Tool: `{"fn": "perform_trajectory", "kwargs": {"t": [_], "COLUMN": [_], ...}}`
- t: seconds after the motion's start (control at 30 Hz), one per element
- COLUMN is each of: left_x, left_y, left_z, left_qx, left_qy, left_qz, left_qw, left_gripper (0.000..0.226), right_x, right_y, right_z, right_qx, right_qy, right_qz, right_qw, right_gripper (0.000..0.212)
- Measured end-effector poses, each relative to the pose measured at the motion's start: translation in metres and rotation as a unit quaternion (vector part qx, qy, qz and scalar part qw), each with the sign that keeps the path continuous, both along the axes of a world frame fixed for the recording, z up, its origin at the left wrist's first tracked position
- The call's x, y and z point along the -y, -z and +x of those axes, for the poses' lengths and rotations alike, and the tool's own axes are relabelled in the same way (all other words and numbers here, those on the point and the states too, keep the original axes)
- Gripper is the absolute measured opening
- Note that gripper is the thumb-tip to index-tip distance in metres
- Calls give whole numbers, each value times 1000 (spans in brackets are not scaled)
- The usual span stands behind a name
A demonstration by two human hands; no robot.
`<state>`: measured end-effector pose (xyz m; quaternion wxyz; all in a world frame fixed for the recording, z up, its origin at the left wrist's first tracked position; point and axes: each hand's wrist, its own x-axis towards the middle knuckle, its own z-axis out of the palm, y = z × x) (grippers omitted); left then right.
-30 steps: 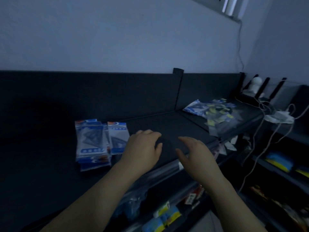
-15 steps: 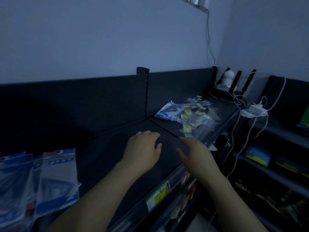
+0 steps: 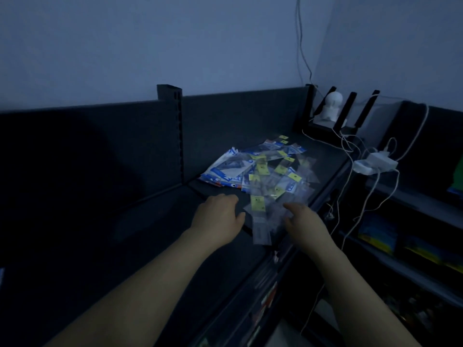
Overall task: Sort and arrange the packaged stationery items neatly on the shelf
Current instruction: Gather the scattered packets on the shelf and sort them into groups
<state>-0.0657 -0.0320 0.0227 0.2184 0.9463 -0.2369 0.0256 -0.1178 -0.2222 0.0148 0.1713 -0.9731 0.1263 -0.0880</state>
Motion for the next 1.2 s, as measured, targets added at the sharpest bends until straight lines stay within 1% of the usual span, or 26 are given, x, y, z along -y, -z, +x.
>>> {"fn": "perform_trajectory", "kwargs": {"t": [0.1, 0.2, 0.27, 0.4, 0.53, 0.57, 0.6, 0.67, 0.7, 0.8, 0.87, 0.9, 0.97, 1.07, 1.13, 1.17, 1.2], "left_x": [31, 60, 74, 84, 77, 75, 73, 73, 74, 75, 74, 74, 72, 66, 61, 58, 55], "left_y": [6, 14, 20, 24, 22, 22, 21, 17, 15, 12, 13, 15, 18, 22, 23, 22, 21], "left_z": [22, 42, 51, 66, 76, 76, 75, 71, 70, 72, 74, 76, 79, 84, 88, 88, 88], "left_qx": [-56, -114, -127, -137, -169, -178, -185, -194, -201, -233, -242, -245, -260, -256, -248, -244, -240], "left_qy": [-10, -18, -23, -53, -94, -100, -104, -108, -110, -107, -105, -104, -103, -108, -118, -123, -126], "left_qz": [13, 9, 0, -31, -85, -99, -108, -96, -87, -115, -125, -128, -141, -140, -149, -153, -151], "left_qw": [998, 993, 992, 989, 977, 974, 971, 970, 970, 960, 956, 955, 950, 950, 950, 950, 951], "left_gripper": [48, 55, 60, 50, 38, 37, 42, 58, 61, 57, 52, 50, 46, 42, 35, 34, 38], "right_x": [30, 50, 57, 61, 56, 54, 52, 50, 50, 54, 60, 63, 68, 69, 66, 63, 59], "right_y": [10, 20, 24, 26, 31, 33, 35, 38, 38, 37, 34, 33, 30, 30, 30, 30, 31], "right_z": [23, 40, 48, 58, 59, 59, 60, 61, 62, 66, 69, 70, 73, 74, 73, 72, 73], "right_qx": [-26, -48, -49, -39, -9, -3, 2, 6, 4, 6, 29, 41, 38, 19, 33, 38, 41], "right_qy": [-9, -28, -35, -57, -93, -98, -101, -105, -107, -116, -105, -90, -71, -89, -97, -105, -114], "right_qz": [-24, -52, -75, -89, -60, -59, -56, -45, -40, -3, 41, 48, 21, -40, -31, -17, -4], "right_qw": [999, 997, 995, 994, 994, 993, 993, 993, 994, 993, 993, 994, 997, 995, 994, 994, 993], "right_gripper": [32, 34, 35, 38, 39, 40, 40, 40, 40, 36, 32, 32, 31, 21, 16, 16, 21]}}
